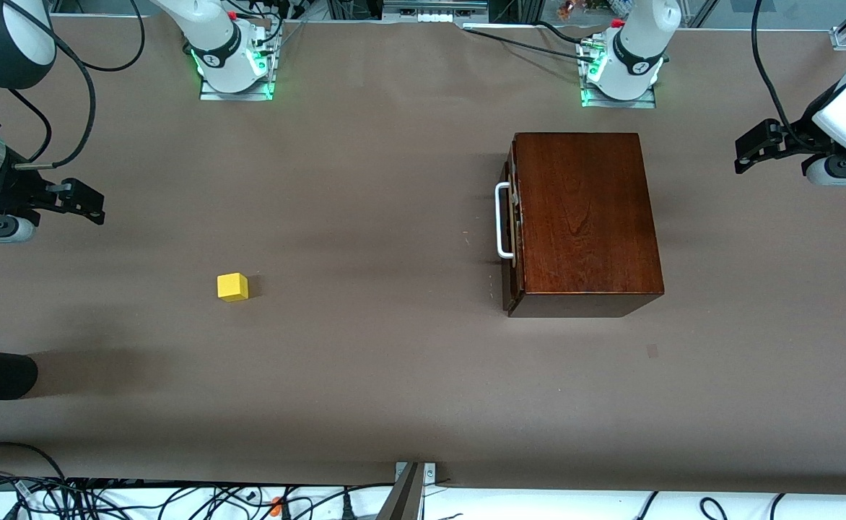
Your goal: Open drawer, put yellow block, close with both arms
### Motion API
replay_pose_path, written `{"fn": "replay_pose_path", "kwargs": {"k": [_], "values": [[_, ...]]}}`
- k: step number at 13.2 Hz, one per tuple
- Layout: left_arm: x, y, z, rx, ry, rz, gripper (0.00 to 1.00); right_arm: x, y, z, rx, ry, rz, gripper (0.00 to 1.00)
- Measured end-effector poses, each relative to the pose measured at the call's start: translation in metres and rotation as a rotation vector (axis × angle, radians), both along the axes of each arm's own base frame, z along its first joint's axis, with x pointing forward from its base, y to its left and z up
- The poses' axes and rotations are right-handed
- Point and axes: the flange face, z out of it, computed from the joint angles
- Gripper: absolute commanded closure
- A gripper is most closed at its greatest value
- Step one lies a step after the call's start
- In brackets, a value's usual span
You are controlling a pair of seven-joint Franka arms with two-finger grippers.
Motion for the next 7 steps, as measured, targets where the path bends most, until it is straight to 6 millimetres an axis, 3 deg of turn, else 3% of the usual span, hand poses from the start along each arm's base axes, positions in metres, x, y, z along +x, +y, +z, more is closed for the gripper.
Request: {"fn": "replay_pose_path", "kwargs": {"k": [7], "values": [[0.0001, 0.0004, 0.0006, 0.000, -0.001, 0.001, 0.00, -0.0012, -0.0009, -0.0010, -0.005, 0.012, -0.001, 0.00]]}}
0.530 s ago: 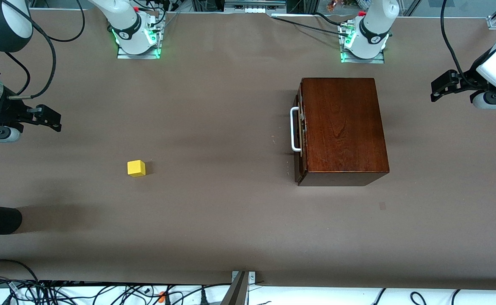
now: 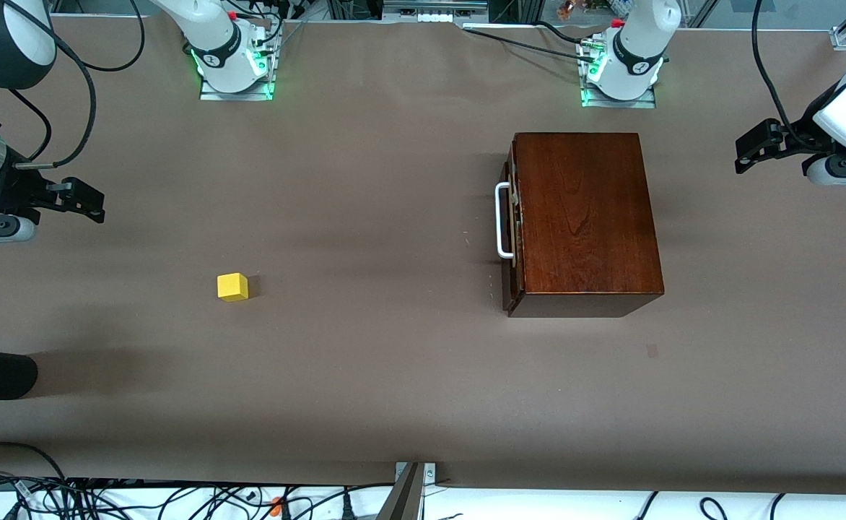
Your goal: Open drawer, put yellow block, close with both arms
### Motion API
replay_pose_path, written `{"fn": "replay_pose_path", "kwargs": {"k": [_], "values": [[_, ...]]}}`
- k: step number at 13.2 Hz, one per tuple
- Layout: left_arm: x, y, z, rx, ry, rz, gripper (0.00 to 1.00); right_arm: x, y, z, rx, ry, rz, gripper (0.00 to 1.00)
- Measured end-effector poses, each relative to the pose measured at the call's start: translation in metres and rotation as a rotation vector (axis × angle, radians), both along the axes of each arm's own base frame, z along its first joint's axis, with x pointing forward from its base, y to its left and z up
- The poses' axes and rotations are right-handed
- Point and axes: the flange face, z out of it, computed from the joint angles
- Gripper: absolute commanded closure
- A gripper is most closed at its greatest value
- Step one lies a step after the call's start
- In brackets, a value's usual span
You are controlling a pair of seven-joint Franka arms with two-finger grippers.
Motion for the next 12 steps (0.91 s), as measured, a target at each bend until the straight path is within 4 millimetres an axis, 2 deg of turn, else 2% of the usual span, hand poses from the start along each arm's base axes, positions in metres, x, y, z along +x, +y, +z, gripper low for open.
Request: {"fn": "replay_pose_path", "kwargs": {"k": [7, 10, 12], "values": [[0.000, 0.001, 0.000, 0.000, 0.002, 0.001, 0.00, 0.000, -0.003, 0.000, -0.014, 0.001, -0.002, 0.00], [-0.001, -0.010, -0.005, 0.002, 0.024, -0.018, 0.00, 0.000, -0.002, 0.000, -0.014, 0.001, 0.000, 0.00], [0.000, -0.029, -0.012, 0.003, 0.042, -0.053, 0.00, 0.000, -0.001, 0.000, -0.014, 0.002, 0.002, 0.00]]}}
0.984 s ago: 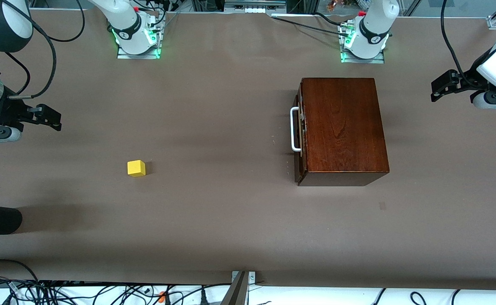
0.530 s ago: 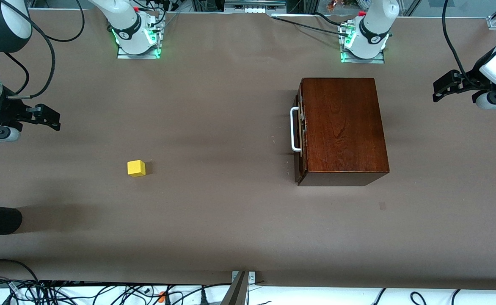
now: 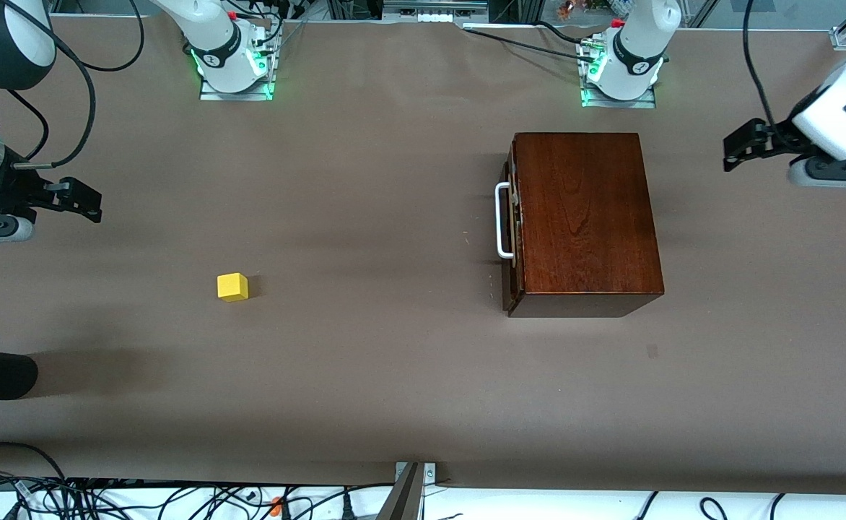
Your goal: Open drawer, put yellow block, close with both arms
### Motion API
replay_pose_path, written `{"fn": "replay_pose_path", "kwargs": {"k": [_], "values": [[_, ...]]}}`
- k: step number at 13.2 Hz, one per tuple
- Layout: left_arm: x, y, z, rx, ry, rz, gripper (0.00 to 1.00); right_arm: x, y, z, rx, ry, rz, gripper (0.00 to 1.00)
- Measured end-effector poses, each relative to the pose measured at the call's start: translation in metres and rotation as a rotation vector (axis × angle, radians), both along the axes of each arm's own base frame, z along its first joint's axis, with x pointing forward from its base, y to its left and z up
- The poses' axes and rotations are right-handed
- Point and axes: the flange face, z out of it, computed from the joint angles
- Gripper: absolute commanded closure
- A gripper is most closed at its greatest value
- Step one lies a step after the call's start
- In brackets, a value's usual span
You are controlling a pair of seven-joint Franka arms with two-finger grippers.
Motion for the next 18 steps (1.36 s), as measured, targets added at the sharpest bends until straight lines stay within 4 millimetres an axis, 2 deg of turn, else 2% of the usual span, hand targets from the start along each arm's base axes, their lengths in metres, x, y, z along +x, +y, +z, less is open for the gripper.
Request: {"fn": "replay_pose_path", "kwargs": {"k": [2, 4, 8, 11, 15, 16, 18], "values": [[0.002, -0.036, -0.015, 0.006, 0.025, -0.025, 0.00, -0.001, 0.001, -0.001, -0.001, 0.011, 0.001, 0.00], [0.005, -0.079, -0.038, 0.015, 0.055, -0.031, 0.00, -0.003, 0.001, -0.002, -0.001, 0.027, 0.001, 0.00], [0.006, -0.181, -0.092, 0.011, 0.060, 0.029, 0.00, -0.003, 0.001, -0.002, -0.001, 0.027, 0.000, 0.00], [-0.007, -0.256, -0.134, 0.044, 0.050, 0.079, 0.00, -0.003, 0.001, -0.002, -0.001, 0.028, 0.000, 0.00], [-0.042, -0.349, -0.203, 0.122, 0.013, 0.107, 0.00, -0.003, 0.001, -0.002, -0.002, 0.027, 0.000, 0.00], [-0.049, -0.363, -0.220, 0.141, 0.004, 0.107, 0.00, -0.003, 0.001, -0.001, -0.004, 0.027, 0.000, 0.00], [-0.050, -0.371, -0.244, 0.166, -0.010, 0.095, 0.00, -0.004, -0.001, -0.002, -0.023, 0.035, 0.002, 0.00]]}}
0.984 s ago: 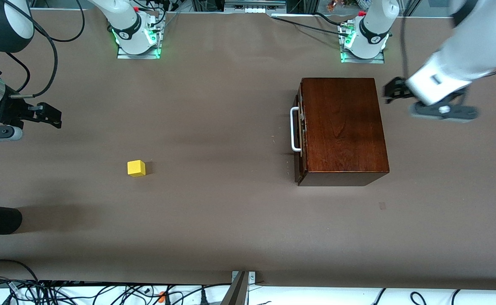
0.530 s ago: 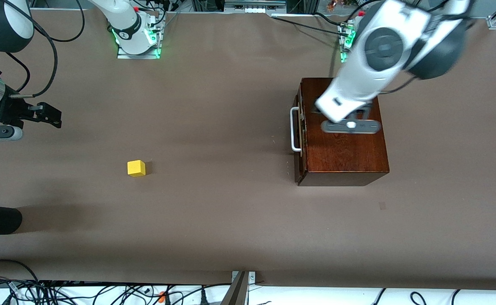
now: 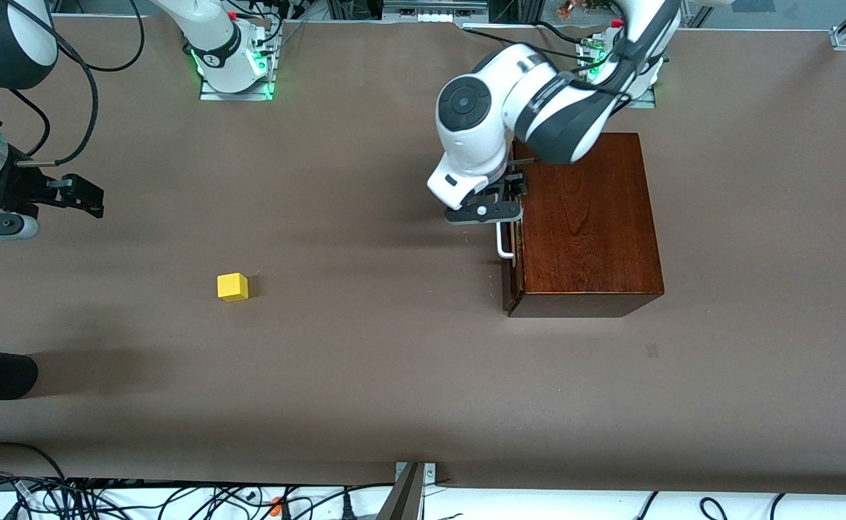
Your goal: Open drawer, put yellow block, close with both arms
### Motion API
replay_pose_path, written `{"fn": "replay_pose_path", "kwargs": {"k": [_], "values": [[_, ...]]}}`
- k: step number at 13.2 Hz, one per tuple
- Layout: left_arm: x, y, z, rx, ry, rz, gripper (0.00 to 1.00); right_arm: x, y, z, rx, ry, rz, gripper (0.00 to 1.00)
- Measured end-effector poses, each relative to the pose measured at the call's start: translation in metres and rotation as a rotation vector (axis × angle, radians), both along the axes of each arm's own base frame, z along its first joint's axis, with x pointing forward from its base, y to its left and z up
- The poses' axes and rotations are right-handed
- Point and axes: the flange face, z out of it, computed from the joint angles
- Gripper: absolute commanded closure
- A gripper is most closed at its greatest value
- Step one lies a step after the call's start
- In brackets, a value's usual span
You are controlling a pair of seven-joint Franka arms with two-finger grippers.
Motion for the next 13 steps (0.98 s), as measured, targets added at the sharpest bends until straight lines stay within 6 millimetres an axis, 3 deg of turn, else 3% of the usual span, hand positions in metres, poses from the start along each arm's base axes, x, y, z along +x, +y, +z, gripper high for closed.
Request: {"fn": "replay_pose_path", "kwargs": {"k": [8, 13], "values": [[-0.007, 0.004, -0.051, 0.016, -0.050, -0.040, 0.00, -0.015, 0.006, 0.006, -0.040, 0.074, 0.014, 0.00], [-0.016, -0.005, -0.068, 0.031, -0.049, -0.061, 0.00, -0.011, 0.037, -0.005, -0.085, 0.091, 0.077, 0.00]]}}
